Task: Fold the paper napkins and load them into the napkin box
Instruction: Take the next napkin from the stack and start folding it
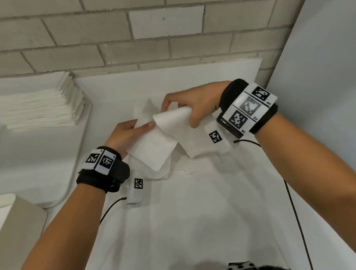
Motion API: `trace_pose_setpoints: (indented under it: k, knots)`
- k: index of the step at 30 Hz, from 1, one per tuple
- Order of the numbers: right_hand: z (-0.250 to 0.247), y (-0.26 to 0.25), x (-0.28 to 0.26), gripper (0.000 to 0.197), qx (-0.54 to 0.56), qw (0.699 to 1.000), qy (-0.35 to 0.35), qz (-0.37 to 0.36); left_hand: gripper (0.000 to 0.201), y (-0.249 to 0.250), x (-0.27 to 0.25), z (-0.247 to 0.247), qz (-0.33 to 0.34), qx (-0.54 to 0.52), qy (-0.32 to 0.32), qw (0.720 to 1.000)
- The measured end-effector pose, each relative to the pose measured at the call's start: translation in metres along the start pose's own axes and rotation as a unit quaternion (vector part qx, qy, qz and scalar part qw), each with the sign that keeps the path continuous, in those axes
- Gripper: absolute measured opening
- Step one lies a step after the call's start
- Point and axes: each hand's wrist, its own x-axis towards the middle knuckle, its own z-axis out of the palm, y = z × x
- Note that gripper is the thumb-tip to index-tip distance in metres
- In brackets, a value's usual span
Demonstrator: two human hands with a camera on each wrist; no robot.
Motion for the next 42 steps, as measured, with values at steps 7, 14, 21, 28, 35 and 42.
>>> trace_pose_setpoints:
  k: [7,14,21,28,35,42]
  knots:
    - [0.005,0.007,0.010,0.107,0.242,0.939,0.231,-0.082,0.015,0.007,-0.010,0.002,0.029,-0.020,-0.055,0.998]
    - [0.025,0.023,0.012,0.057,0.427,0.884,0.184,-0.051,0.006,0.012,-0.017,0.000,0.036,-0.017,-0.054,0.998]
    - [0.010,-0.009,-0.008,0.020,-0.003,0.996,0.049,-0.070,0.025,0.029,-0.013,-0.012,0.002,0.115,-0.086,0.990]
    - [0.039,-0.015,0.021,0.026,-0.003,0.991,0.074,-0.107,0.042,0.026,-0.020,-0.014,0.005,0.127,-0.123,0.984]
    - [0.040,0.003,0.022,0.042,0.188,0.964,0.138,-0.129,0.032,0.030,-0.020,-0.016,0.000,-0.001,-0.087,0.996]
    - [0.022,0.027,0.006,0.023,0.120,0.979,0.142,-0.088,0.017,0.030,-0.025,-0.023,0.006,-0.006,-0.086,0.996]
